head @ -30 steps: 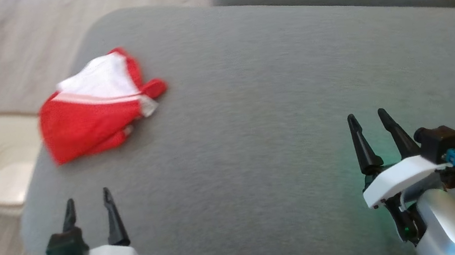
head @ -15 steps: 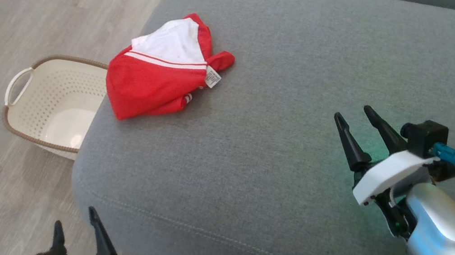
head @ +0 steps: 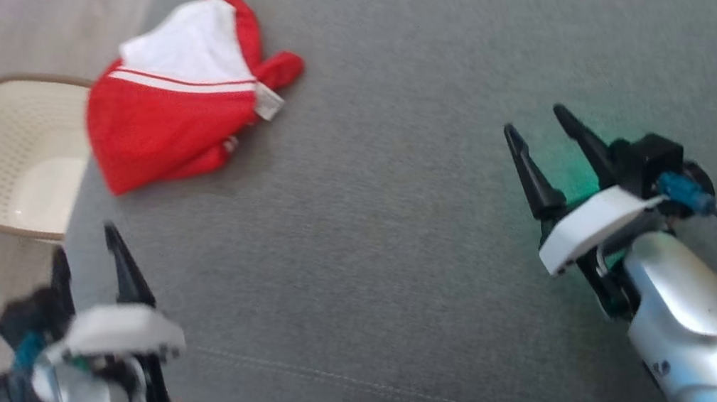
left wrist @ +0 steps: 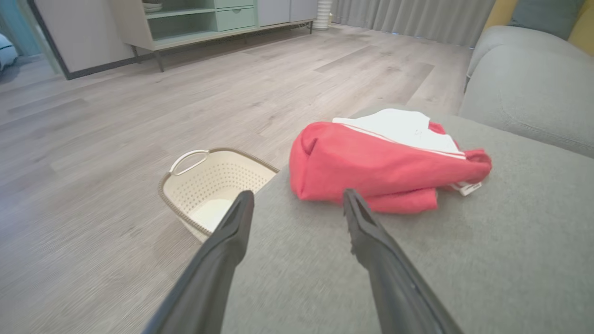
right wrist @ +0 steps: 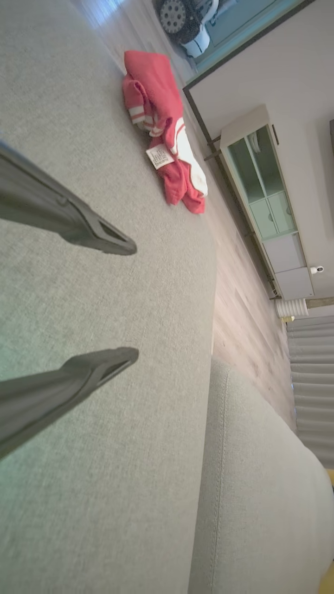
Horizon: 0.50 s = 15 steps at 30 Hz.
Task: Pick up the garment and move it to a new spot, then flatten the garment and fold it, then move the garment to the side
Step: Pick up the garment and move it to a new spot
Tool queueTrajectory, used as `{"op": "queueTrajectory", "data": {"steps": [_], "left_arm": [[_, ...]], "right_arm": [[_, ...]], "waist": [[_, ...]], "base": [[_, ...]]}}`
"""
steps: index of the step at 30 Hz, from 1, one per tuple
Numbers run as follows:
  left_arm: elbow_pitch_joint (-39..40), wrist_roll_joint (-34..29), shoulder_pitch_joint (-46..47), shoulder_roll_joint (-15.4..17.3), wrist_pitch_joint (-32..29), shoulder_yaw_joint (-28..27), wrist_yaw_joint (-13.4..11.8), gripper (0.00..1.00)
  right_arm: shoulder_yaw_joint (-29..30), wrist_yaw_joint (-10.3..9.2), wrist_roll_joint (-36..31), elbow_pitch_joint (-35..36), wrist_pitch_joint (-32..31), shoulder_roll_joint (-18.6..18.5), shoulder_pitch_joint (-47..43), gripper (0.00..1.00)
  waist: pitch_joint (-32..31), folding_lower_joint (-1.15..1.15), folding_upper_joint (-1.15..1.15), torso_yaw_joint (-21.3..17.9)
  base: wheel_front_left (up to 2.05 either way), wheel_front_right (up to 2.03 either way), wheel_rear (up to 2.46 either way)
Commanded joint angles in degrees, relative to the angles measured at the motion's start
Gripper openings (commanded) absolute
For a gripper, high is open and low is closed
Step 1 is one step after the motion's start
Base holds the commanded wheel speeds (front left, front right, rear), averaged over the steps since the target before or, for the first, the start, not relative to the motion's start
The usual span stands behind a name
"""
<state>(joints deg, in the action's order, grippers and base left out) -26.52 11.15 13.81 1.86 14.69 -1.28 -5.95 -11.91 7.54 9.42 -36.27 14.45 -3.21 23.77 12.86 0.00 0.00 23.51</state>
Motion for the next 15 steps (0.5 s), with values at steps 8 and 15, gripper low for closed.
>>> {"op": "queueTrajectory", "data": {"steps": [8,15], "left_arm": [[-7.42,-1.71,14.77,2.94,0.31,-6.49,5.43,1.0],[-17.83,-2.91,22.15,5.45,0.31,-7.94,7.29,1.0]], "right_arm": [[-0.23,-0.05,-5.5,4.08,0.54,0.31,4.83,1.0],[-0.58,-0.05,-6.94,6.83,0.33,0.31,6.72,1.0]], "waist": [[9.41,0.0,0.0,-7.79],[12.99,0.0,0.0,-11.86]], "base": [[0.0,0.0,0.0],[0.0,0.0,0.0]]}}
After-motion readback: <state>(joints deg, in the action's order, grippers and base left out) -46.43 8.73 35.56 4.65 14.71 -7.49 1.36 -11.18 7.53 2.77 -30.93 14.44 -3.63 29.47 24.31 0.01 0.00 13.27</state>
